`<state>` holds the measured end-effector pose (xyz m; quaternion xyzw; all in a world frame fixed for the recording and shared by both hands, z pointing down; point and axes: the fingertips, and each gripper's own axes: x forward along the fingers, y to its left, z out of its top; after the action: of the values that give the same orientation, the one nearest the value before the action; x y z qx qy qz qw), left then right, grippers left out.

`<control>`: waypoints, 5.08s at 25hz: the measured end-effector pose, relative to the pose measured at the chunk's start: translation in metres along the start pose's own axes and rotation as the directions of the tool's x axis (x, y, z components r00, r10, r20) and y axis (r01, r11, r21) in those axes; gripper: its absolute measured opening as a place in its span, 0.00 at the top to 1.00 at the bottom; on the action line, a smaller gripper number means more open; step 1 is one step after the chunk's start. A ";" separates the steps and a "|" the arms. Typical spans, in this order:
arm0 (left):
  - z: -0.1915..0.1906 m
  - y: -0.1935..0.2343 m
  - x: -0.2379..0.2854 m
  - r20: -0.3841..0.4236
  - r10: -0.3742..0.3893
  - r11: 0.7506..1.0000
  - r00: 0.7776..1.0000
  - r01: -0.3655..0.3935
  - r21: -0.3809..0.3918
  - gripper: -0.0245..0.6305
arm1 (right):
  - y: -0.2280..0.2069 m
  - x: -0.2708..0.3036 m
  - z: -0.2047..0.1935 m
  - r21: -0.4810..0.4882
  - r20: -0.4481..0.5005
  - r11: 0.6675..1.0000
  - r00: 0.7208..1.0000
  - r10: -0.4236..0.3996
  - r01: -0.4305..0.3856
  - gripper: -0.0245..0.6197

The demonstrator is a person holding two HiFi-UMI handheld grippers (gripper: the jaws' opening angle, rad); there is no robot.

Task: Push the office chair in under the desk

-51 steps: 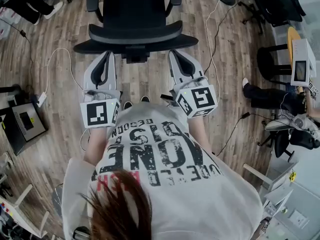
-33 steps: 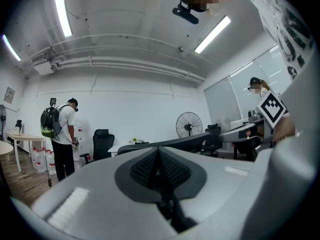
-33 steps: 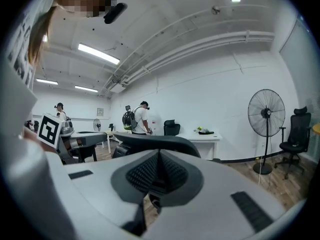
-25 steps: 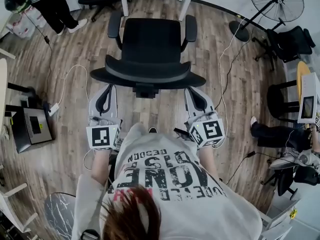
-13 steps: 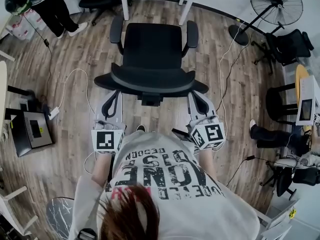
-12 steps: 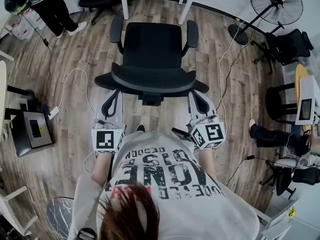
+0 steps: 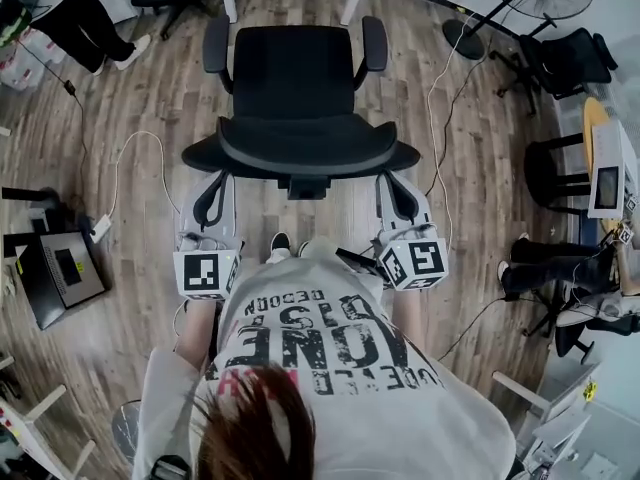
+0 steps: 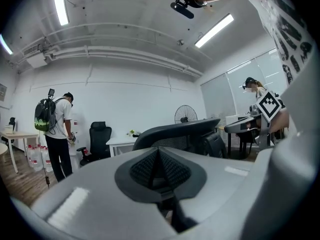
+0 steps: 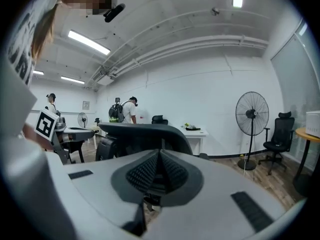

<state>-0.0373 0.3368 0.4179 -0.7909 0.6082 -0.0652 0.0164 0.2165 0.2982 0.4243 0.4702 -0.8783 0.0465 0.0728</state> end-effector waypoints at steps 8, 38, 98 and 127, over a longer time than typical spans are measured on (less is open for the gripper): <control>-0.007 -0.006 0.004 -0.047 0.000 1.000 0.999 0.002 0.026 0.94 | -0.006 0.000 -0.008 -0.045 -0.041 0.999 0.999 0.029 -0.031 0.94; -0.121 -0.030 0.037 -0.603 -0.159 0.694 0.782 0.523 0.495 0.69 | -0.023 0.035 -0.104 -0.650 -0.555 0.626 0.832 -0.006 -0.430 0.70; -0.123 0.031 0.166 -0.579 -0.215 0.705 0.787 0.535 0.466 0.68 | -0.075 0.168 -0.087 -0.571 -0.546 0.696 0.835 0.074 -0.435 0.67; -0.123 0.099 0.249 -0.587 -0.231 0.704 0.776 0.550 0.449 0.68 | -0.091 0.269 -0.071 -0.562 -0.590 0.680 0.804 0.069 -0.471 0.67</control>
<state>-0.0848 0.0777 0.5506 -0.8145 0.3497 -0.4530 0.0959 0.1516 0.0384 0.5419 0.2367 -0.8385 -0.1441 0.4692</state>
